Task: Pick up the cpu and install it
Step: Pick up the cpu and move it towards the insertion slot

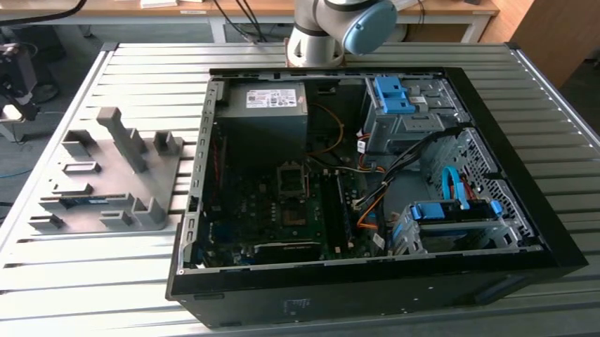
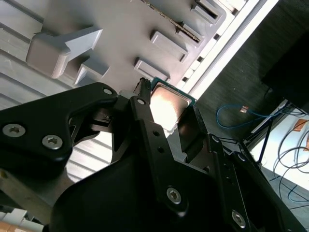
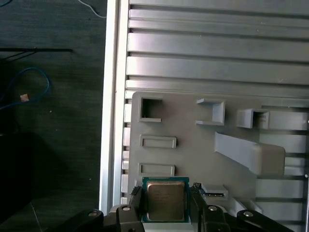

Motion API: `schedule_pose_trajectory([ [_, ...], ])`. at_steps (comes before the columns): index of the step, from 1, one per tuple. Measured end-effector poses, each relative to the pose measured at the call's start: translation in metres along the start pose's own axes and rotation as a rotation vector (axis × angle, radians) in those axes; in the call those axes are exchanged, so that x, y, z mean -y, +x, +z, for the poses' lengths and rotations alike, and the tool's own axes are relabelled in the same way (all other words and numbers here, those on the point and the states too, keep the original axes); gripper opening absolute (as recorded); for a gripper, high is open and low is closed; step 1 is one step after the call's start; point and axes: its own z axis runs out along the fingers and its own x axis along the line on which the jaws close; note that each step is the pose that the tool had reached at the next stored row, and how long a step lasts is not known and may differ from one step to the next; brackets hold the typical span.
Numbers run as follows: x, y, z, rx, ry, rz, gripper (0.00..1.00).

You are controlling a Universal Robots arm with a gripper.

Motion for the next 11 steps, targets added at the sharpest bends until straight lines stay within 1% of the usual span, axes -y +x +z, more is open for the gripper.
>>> schedule_pose_trajectory([
  [4,0.0001,-0.0002,-0.009,0.0001,0.0,0.0,0.47],
  [11,0.0003,-0.0006,-0.027,0.0001,0.0,0.0,0.47],
])
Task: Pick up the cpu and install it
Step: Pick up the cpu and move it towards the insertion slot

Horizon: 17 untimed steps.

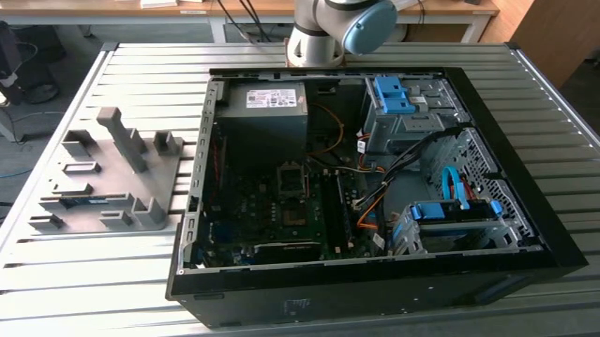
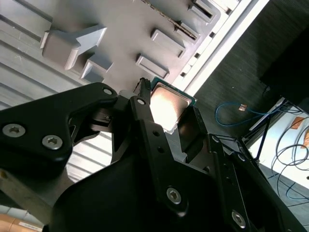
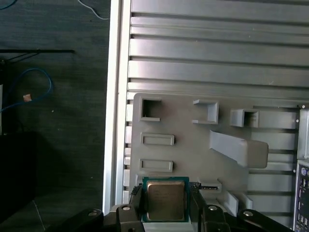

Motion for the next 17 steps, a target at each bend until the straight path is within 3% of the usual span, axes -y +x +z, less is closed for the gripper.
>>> schedule_pose_trajectory([
  [4,0.0001,-0.0002,-0.0108,0.0,0.0,0.0,0.47],
  [17,0.0004,-0.0007,-0.0357,0.0,0.0,0.0,0.47],
])
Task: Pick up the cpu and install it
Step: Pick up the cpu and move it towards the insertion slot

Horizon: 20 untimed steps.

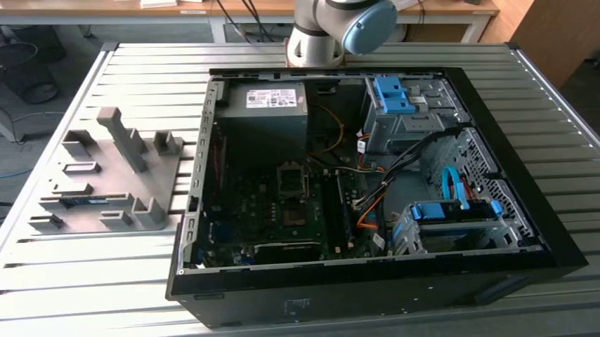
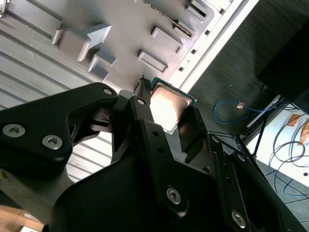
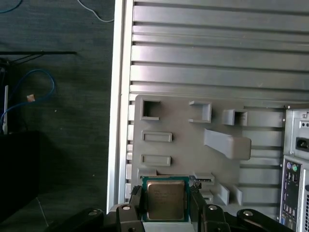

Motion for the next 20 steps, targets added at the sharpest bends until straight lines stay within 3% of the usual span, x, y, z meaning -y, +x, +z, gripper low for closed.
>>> schedule_pose_trajectory([
  [17,0.0004,-0.0006,-0.031,0.0001,-0.0001,0.0,0.47],
  [20,0.0003,-0.0007,-0.0328,0.0001,-0.001,0.0,0.47],
])
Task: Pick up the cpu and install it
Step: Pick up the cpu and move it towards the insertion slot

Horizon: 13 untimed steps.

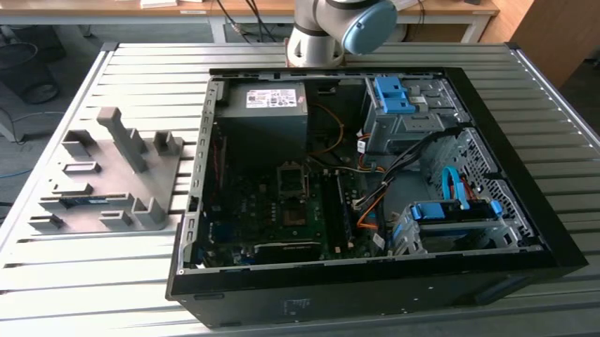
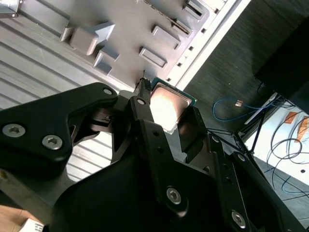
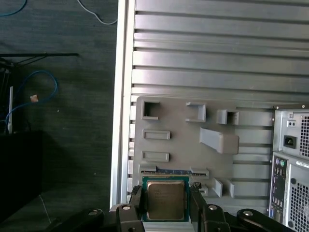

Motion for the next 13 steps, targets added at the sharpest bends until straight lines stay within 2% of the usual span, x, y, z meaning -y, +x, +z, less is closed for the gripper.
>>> schedule_pose_trajectory([
  [8,0.0001,-0.002,-0.0001,-0.0002,0.0,0.0,0.47],
  [10,0.0002,-0.0072,0.0002,-0.0004,0.0,0.0,0.47],
  [13,0.0006,-0.0196,0.0006,-0.0016,-0.0001,0.0,0.47],
])
